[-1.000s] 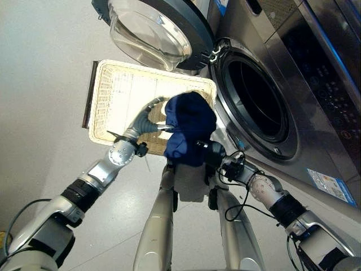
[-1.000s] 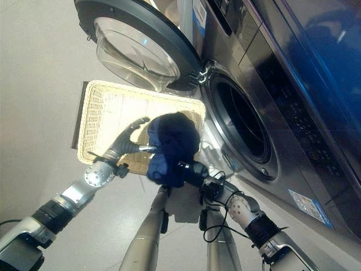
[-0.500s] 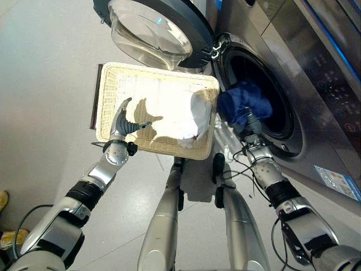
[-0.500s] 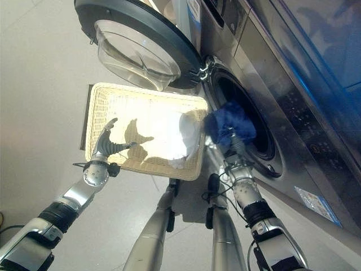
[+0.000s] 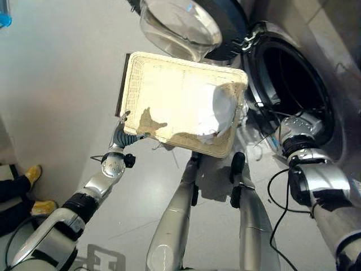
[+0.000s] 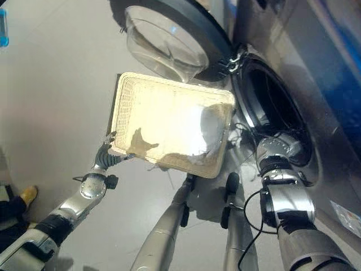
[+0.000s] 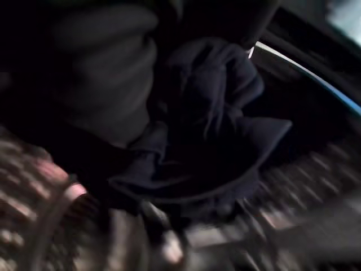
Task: Put the clothes into the washing machine.
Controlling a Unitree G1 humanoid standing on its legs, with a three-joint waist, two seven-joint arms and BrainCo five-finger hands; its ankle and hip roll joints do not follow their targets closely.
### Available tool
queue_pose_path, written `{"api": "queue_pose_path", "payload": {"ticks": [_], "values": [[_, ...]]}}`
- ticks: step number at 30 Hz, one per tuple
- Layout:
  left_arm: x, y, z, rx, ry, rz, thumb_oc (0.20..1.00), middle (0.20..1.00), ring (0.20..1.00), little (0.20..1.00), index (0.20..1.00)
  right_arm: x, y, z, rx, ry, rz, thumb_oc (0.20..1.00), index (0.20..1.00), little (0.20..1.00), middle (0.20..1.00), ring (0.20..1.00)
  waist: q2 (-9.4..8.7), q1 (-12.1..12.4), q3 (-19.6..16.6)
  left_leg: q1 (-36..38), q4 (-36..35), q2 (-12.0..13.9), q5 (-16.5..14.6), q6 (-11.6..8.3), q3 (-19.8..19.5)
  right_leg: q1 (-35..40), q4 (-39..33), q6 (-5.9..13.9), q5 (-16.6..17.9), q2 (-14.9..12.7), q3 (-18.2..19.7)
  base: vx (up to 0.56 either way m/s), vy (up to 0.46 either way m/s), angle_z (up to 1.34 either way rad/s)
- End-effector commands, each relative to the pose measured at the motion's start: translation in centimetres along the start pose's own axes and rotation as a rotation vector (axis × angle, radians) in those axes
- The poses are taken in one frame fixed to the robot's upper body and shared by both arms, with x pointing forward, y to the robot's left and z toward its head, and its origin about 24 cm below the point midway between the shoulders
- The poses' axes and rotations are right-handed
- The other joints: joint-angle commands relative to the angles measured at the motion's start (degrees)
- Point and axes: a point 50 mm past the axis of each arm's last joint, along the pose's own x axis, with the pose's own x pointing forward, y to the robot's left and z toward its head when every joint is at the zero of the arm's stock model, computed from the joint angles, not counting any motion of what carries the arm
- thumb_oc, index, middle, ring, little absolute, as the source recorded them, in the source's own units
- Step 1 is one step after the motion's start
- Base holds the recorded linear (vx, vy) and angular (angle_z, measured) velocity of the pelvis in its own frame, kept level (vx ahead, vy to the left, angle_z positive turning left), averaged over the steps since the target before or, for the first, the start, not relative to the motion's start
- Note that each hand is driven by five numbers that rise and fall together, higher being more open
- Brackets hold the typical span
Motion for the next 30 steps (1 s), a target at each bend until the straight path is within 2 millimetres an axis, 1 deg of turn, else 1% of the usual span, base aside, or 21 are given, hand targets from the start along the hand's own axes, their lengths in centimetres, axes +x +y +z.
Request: {"api": "queue_pose_path", "payload": {"ticks": [1, 2, 3, 4, 6, 7, 8, 9, 11, 12, 13, 14, 15, 17, 18, 19, 24, 26, 27, 28, 30], "values": [[0.3, 1.0, 0.8, -0.072, -0.041, 0.046, 1.0, 1.0, 1.0, 1.0, 1.0, 2.9, 7.4, 9.9, 0.123, -0.377, 0.131, 1.0, 1.0, 1.0, 1.0, 1.0, 2.94, -4.5, -0.8, -1.7, 3.7, -4.0, -2.7, 3.72, 2.5, 2.0, -1.5, 1.55, 2.4, 2.7, -2.8, 0.06, -0.037, 0.02], [0.4, 1.0, 1.0, -0.068, -0.048, 0.044, 1.0, 1.0, 1.0, 1.0, 1.0, 3.1, 7.3, 9.5, 0.097, -0.335, 0.125, 1.0, 1.0, 1.0, 1.0, 1.0, 2.86, -4.6, -0.8, -1.9, 3.8, -4.0, -2.7, 3.89, 2.4, 1.7, -1.2, 1.49, 2.4, 3.0, -2.7, 0.07, -0.054, 0.02], [0.8, 1.1, 1.5, -0.061, -0.06, 0.041, 1.0, 1.0, 1.0, 1.0, 1.0, 3.7, 6.7, 8.0, 0.003, -0.183, 0.16, 1.0, 1.0, 1.0, 1.0, 1.0, 2.56, -4.7, -0.8, -2.2, 4.3, -4.0, -2.8, 4.07, 2.3, 1.2, -0.5, 1.49, 2.3, 3.1, -2.5, 0.02, -0.045, 0.01], [0.9, 1.2, 1.7, -0.061, -0.065, 0.044, 1.0, 1.0, 1.0, 1.0, 1.0, 3.8, 6.7, 7.8, 0.0, -0.17, 0.167, 1.0, 1.0, 1.0, 1.0, 1.0, 2.56, -4.7, -0.8, -2.7, 4.3, -3.9, -2.3, 4.09, 2.3, 0.8, -0.7, 1.39, 2.8, 3.2, -2.6, 0.03, -0.05, 0.02], [1.2, 1.3, 2.1, -0.054, -0.08, 0.041, 1.0, 1.0, 1.0, 1.0, 1.0, 3.6, 6.3, 5.4, -0.121, 0.001, 0.251, 1.0, 1.0, 1.0, 1.0, 1.0, 2.24, -4.7, -0.8, -2.5, 4.5, -3.9, -2.8, 4.22, 2.5, 0.9, -0.5, 1.46, 2.5, 3.2, -2.5, 0.02, -0.024, 0.0], [1.6, 1.4, 2.7, -0.044, -0.101, 0.042, 1.0, 1.0, 1.0, 1.0, 1.0, 2.6, 5.3, 1.9, -0.272, 0.225, 0.296, 1.0, 1.0, 1.0, 1.0, 1.0, 1.88, -4.7, -0.8, -2.8, 4.6, -3.8, -2.7, 4.2, 2.5, 0.8, -0.7, 1.45, 2.6, 3.2, -2.5, 0.0, -0.034, -0.01], [1.8, 1.5, 2.9, -0.042, -0.107, 0.044, 1.0, 1.0, 1.0, 1.0, 1.0, 2.3, 4.9, 1.1, -0.312, 0.278, 0.3, 1.0, 1.0, 1.0, 1.0, 1.0, 1.79, -4.7, -0.8, -2.9, 4.5, -3.8, -2.7, 4.18, 2.6, 0.7, -0.8, 1.44, 2.7, 3.2, -2.6, -0.01, -0.036, -0.07], [2.1, 1.4, 3.4, -0.036, -0.123, 0.047, 1.0, 1.0, 1.0, 1.0, 1.0, 1.4, 3.8, -1.0, -0.474, 0.437, 0.353, 1.0, 1.0, 1.0, 1.0, 1.0, 1.54, -4.7, -0.8, -3.2, 4.3, -3.7, -2.5, 4.15, 2.7, 0.5, -1.2, 1.42, 2.9, 3.2, -2.6, -0.01, -0.014, -0.07], [2.1, 1.4, 3.4, -0.036, -0.123, 0.047, 1.0, 1.0, 1.0, 1.0, 1.0, 1.4, 3.8, -1.0, -0.474, 0.437, 0.353, 1.0, 1.0, 1.0, 1.0, 1.0, 1.54, -4.7, -0.8, -3.2, 4.3, -3.7, -2.5, 4.15, 2.7, 0.5, -1.2, 1.42, 2.9, 3.2, -2.6, -0.01, -0.021, -0.12], [2.7, 1.8, 4.4, -0.022, -0.156, 0.053, 1.0, 1.0, 1.0, 1.0, 1.0, 0.4, 1.9, -2.7, -1.029, 0.463, 0.568, 1.0, 1.0, 1.0, 1.0, 1.0, 0.83, -4.8, -0.8, -3.7, 4.3, -3.6, -2.3, 4.22, 3.0, 0.1, -2.2, 1.39, 3.7, 3.4, -2.7, -0.01, -0.032, -0.19], [2.7, 1.8, 4.4, -0.022, -0.156, 0.053, 1.0, 1.0, 1.0, 1.0, 1.0, 0.4, 1.9, -2.7, -1.029, 0.463, 0.568, 1.0, 1.0, 1.0, 1.0, 1.0, 0.83, -4.8, -0.8, -3.7, 4.3, -3.6, -2.3, 4.22, 3.0, 0.1, -2.2, 1.39, 3.7, 3.4, -2.7, -0.03, -0.046, -0.28], [3.0, 2.1, 4.8, -0.03, -0.162, 0.058, 1.0, 1.0, 1.0, 1.0, 1.0, 0.1, 1.8, -2.9, -1.422, 0.339, 0.754, 1.0, 1.0, 1.0, 1.0, 1.0, 0.35, -4.8, -0.8, -3.9, 4.2, -3.5, -2.2, 4.24, 3.3, 0.0, -2.9, 1.37, 4.1, 3.5, -2.9, -0.02, -0.016, -0.1], [3.0, 2.2, 4.7, -0.037, -0.153, 0.061, 1.0, 1.0, 1.0, 1.0, 1.0, -0.1, 2.0, -3.1, -1.596, 0.237, 0.841, 1.0, 1.0, 1.0, 1.0, 1.0, 0.11, -4.8, -0.8, -4.0, 4.3, -3.4, -2.2, 4.25, 3.5, -0.1, -3.0, 1.34, 4.2, 3.6, -2.9, -0.03, -0.015, -0.15], [3.0, 2.3, 4.5, -0.053, -0.138, 0.065, 1.0, 1.0, 1.0, 1.0, 1.0, -0.6, 2.4, -3.3, -1.755, 0.105, 0.95, 1.0, 1.0, 1.0, 1.0, 1.0, -0.12, -4.8, -0.8, -4.0, 4.2, -3.4, -2.1, 4.33, 3.6, -0.1, -3.1, 1.36, 4.3, 3.8, -3.0, -0.01, 0.006, -0.08], [2.8, 2.3, 3.8, -0.074, -0.111, 0.073, 1.0, 1.0, 1.0, 1.0, 1.0, -1.6, 3.1, -3.8, -1.903, -0.086, 1.064, 1.0, 1.0, 1.0, 1.0, 1.0, -0.36, -4.8, -0.8, -4.2, 4.2, -3.4, -2.1, 4.38, 3.8, -0.3, -3.1, 1.48, 4.4, 3.9, -3.1, -0.02, 0.017, -0.05], [2.5, 2.2, 3.2, -0.088, -0.093, 0.08, 1.0, 1.0, 1.0, 1.0, 1.0, -2.4, 3.2, -4.3, -1.965, -0.18, 1.134, 1.0, 1.0, 1.0, 1.0, 1.0, -0.51, -4.9, -0.8, -4.3, 4.0, -3.4, -2.0, 4.39, 3.9, -0.4, -3.2, 1.54, 4.4, 4.0, -3.2, -0.03, 0.024, -0.04], [0.4, 1.7, -0.1, -0.22, 0.013, 0.163, 1.0, 1.0, 1.0, 1.0, 1.0, -5.8, 2.9, -5.9, -2.069, -0.402, 1.381, 1.0, 1.0, 1.0, 1.0, 1.0, -0.87, -4.9, -0.8, -4.7, 3.7, -3.4, -2.1, 4.48, 4.3, -1.0, -3.1, 1.83, 4.2, 4.2, -3.5, -0.03, 0.046, -0.02], [-1.1, 1.5, -2.2, -0.318, 0.078, 0.243, 1.0, 1.0, 1.0, 1.0, 1.0, -7.2, 2.1, -6.3, -2.086, -0.453, 1.487, 1.0, 1.0, 1.0, 1.0, 1.0, -1.09, -4.7, -0.8, -4.6, 3.6, -3.4, -2.3, 4.55, 4.3, -0.9, -3.2, 1.95, 4.0, 4.1, -3.8, -0.01, 0.017, 0.0], [-1.3, 1.4, -2.5, -0.331, 0.087, 0.256, 1.0, 1.0, 1.0, 1.0, 1.0, -7.4, 1.9, -6.3, -2.087, -0.458, 1.5, 1.0, 1.0, 1.0, 1.0, 1.0, -1.13, -4.7, -0.8, -4.6, 3.5, -3.4, -2.3, 4.57, 4.2, -0.9, -3.2, 1.98, 3.9, 4.1, -3.8, -0.04, 0.036, 0.04], [-3.4, 1.1, -5.1, -0.445, 0.181, 0.375, 1.0, 1.0, 1.0, 1.0, 1.0, -9.0, 0.2, -6.7, -2.089, -0.454, 1.613, 1.0, 1.0, 1.0, 1.0, 1.0, -1.53, -4.1, -0.8, -4.3, 3.4, -3.5, -2.4, 4.62, 4.1, -0.4, -3.1, 2.0, 3.3, 4.0, -4.4, -0.04, 0.027, 0.05], [-3.8, 1.1, -5.7, -0.478, 0.21, 0.411, 1.0, 1.0, 1.0, 1.0, 1.0, -9.3, -0.1, -6.8, -2.083, -0.455, 1.642, 1.0, 1.0, 1.0, 1.0, 1.0, -1.63, -4.0, -0.8, -4.2, 3.4, -3.6, -2.5, 4.61, 4.1, -0.3, -3.1, 1.99, 3.2, 3.9, -4.5, -0.03, 0.025, 0.09]]}}
